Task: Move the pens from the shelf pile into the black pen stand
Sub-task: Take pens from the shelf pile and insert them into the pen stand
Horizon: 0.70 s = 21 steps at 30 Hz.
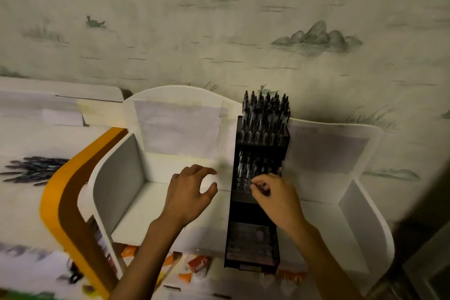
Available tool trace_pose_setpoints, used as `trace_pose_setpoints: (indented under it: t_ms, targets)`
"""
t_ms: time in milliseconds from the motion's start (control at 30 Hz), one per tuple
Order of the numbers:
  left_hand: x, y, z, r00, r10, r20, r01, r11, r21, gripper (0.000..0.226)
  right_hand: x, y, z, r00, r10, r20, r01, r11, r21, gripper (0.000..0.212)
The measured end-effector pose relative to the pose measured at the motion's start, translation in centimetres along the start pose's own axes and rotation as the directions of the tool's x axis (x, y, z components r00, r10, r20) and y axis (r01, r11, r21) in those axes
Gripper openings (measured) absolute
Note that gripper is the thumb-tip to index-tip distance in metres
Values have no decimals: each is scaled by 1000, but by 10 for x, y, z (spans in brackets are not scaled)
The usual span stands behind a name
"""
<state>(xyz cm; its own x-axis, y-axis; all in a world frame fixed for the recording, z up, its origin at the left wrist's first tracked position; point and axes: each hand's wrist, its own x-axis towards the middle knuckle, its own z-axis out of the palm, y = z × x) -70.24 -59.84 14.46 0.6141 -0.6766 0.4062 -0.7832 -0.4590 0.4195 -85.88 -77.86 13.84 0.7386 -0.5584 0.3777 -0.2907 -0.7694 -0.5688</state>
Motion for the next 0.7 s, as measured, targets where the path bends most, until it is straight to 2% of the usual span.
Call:
trace_pose_setpoints:
  t_ms: [200,367,500,700]
  targets:
    - [-25,-33,-37,1000,-9,-1,9,994,108,43,3,-55,35,985,-155,76,151,987,54,19]
    - [-55,-76,-79,998,-70,-9,70,978,197,47,8,-116,73,964,-245,100,236,967,97,19]
    - [-85,-124,-119,992,-117,-39,123,961,246,48,1,-174,117,952,-270,148,254,960,115,24]
    - [-136,-206,-184,981,-179,-68,191,954,230,52,-19,-269,180,924,-316,216,291,947,138,28]
